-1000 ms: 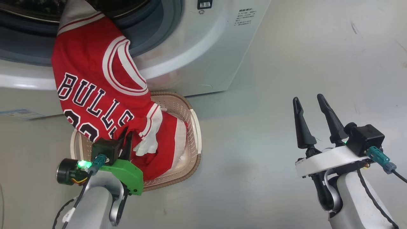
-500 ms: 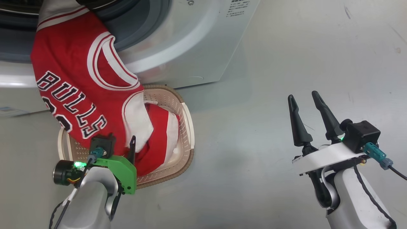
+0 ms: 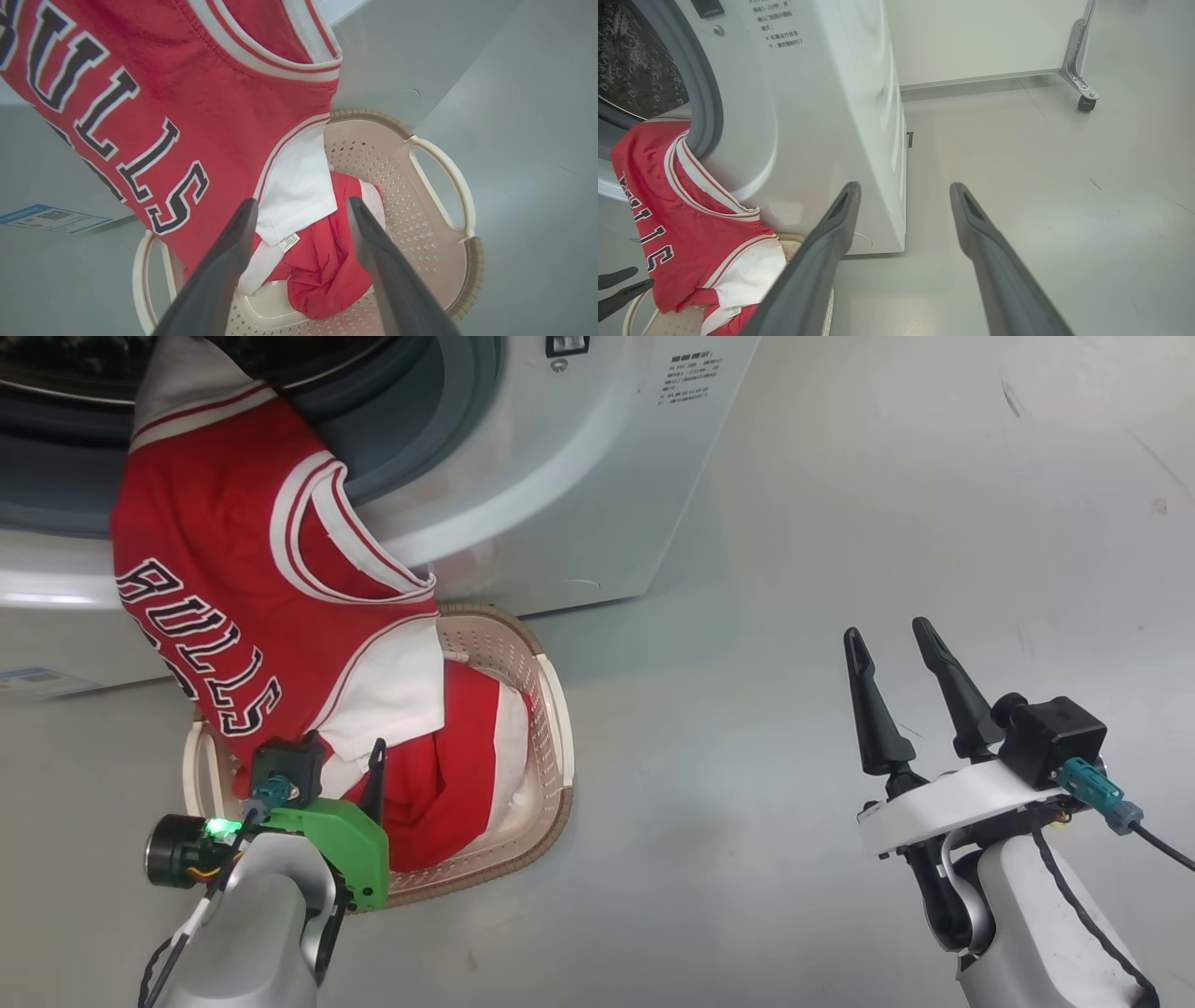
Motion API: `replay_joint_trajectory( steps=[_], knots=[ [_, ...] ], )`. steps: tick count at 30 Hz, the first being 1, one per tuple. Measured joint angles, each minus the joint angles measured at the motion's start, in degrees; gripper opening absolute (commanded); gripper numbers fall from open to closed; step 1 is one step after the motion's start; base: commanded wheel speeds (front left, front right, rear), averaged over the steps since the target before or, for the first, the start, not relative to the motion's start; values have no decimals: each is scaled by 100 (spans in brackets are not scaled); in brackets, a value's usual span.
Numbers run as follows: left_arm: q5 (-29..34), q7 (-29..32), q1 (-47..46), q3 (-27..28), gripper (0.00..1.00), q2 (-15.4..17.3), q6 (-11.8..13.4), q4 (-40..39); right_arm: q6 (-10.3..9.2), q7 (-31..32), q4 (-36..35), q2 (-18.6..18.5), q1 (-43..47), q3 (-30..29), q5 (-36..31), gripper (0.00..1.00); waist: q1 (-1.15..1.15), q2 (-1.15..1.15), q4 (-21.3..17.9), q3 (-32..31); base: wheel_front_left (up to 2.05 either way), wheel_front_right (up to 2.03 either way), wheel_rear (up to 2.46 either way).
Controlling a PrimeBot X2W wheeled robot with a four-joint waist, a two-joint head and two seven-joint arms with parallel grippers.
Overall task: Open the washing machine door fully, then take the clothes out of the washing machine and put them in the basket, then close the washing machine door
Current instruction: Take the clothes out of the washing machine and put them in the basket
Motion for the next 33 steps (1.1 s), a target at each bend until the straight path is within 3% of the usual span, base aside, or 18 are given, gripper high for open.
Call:
replay_joint_trajectory(
  steps=[19,33],
  knots=[
    [-162,-247,507,346,100,-4,41,-452,1,-34,379,-83,303,-77,-2,100,0,0,337,-827,0,0,0],
    [-187,-246,1330,569,100,13,94,-1763,-4,-33,464,-133,755,-11,-3,100,0,0,599,-1714,0,0,0]
  ],
)
